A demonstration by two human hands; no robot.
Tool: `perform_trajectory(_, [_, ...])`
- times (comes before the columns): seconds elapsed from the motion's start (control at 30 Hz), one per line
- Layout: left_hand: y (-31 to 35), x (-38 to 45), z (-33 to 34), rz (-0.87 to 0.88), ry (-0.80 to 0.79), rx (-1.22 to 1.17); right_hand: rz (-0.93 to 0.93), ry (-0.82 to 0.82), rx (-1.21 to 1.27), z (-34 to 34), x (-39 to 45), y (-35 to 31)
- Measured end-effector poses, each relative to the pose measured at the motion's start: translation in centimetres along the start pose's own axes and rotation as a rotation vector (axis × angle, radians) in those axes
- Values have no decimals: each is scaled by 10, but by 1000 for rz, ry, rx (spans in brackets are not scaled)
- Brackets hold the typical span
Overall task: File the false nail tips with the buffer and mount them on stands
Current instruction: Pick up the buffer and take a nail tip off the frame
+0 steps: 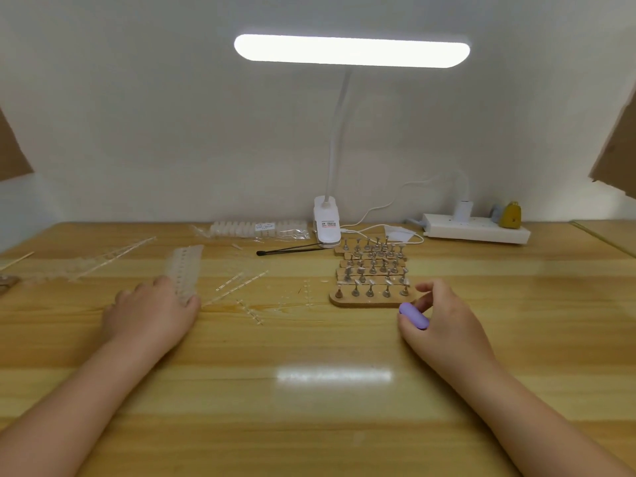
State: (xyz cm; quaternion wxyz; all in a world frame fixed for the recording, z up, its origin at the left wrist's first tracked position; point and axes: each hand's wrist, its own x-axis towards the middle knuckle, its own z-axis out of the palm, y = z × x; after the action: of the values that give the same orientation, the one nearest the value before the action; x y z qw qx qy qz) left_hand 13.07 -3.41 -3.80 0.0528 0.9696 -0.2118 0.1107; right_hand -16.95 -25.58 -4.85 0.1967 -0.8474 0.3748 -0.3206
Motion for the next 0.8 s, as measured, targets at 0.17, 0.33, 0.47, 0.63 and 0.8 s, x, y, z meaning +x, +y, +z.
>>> perform_trajectory(0.17, [-1, 4, -6, -3, 30, -29, -26, -43, -15, 5, 4, 2])
perform_trajectory(0.33, [-3, 12, -10, -16, 48, -44, -55, -51, -33, 6, 6, 0])
perform_trajectory(0.47, [-13, 20, -14, -36, 32, -64, -70, -55, -65, 4, 3, -4])
perform_trajectory(0.63, [-11, 20, -18, -84, 130, -162, -81, -29, -91, 3, 3, -6])
perform_trajectory(0.8, [-1, 13, -33, 81, 215, -444, -22, -46, -48, 3, 3, -4])
